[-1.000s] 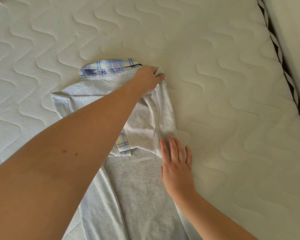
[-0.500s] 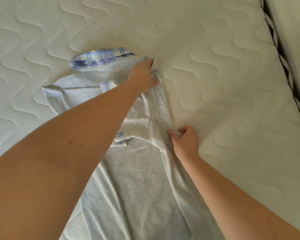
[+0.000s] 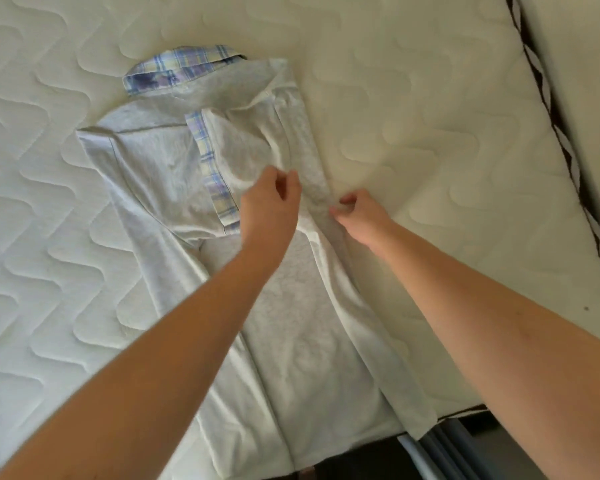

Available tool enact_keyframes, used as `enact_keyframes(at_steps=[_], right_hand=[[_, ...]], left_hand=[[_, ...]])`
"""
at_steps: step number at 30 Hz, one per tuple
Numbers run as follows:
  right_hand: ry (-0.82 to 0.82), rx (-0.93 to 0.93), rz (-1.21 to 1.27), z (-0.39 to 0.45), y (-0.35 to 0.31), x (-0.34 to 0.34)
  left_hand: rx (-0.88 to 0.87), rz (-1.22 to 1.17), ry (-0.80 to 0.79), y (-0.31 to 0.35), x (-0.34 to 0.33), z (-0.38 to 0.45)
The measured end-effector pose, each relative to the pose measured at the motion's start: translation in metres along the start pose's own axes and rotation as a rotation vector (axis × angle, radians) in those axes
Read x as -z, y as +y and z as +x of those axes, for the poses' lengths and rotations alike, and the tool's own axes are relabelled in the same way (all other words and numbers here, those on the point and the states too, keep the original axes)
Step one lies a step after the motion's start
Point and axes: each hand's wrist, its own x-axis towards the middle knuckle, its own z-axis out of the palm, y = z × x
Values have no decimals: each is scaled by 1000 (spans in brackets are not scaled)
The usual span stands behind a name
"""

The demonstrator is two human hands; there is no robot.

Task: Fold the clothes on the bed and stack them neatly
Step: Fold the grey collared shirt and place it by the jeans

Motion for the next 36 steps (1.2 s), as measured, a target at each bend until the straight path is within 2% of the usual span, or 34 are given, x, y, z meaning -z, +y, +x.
enact_keyframes(at_steps=[4, 8, 13, 17, 20, 22, 24, 29, 32, 36], right_hand=[[-87, 138, -106, -39, 31, 18], [-92, 86, -133, -104, 94, 13], [-145, -3, -171, -159, 158, 5], [-144, -38, -123, -183, 176, 3], [-128, 13, -410, -207, 182, -6], [-32, 48, -652, -226, 187, -16], [107, 101, -706, -244, 190, -23], [445, 322, -442, -277, 198, -35], [378, 213, -272, -281, 203, -40], [260, 37, -21, -271, 218, -42]], left_hand=[[320, -54, -147, -31, -28, -65], [534, -214, -282, -35, -54, -101], [591, -243, -324, -30, -74, -105], [674, -460, -333, -33, -70, -107], [830, -696, -355, -42, -62, -112], [790, -621, -458, -45, -61, -116], [732, -552, -567, -45, -64, -124], [761, -596, -710, -53, -71, -155], [786, -623, -798, -63, -72, -178], [699, -426, -814, -75, -73, -203]])
